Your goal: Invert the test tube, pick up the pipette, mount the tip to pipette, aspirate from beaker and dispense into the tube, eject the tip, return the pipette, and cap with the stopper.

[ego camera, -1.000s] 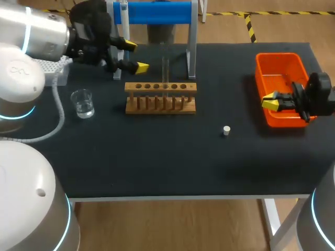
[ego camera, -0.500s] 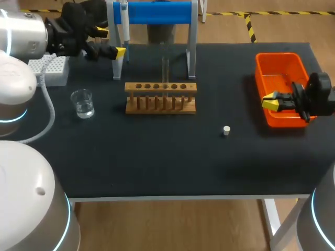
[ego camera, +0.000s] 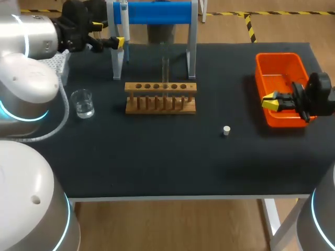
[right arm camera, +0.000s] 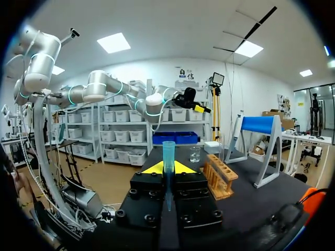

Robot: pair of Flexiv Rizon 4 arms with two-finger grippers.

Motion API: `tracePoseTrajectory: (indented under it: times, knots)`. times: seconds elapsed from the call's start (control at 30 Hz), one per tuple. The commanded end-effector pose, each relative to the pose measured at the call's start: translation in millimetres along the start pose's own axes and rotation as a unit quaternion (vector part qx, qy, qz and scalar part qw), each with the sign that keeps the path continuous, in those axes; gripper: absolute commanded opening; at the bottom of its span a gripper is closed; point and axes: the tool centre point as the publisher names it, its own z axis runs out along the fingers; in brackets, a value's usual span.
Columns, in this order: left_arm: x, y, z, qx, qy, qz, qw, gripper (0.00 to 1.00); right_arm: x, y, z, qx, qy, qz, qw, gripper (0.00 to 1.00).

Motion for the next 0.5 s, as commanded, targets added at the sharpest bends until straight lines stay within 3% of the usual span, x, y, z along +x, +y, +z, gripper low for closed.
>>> tracePoseTrajectory:
  times: [0.03,0.5]
  knots:
    - [-0.5,-5.6,26.6,-0.009,-0.043,-0.008,0.999,1.00,0.4,-0.2,-0.2,0.001,0.000,0.000,1.000,0.00]
    - [-24.1,-8.1,49.7,-0.009,-0.153,-0.054,0.987,1.00,0.4,-0.2,-0.2,0.001,0.000,0.000,1.000,0.00]
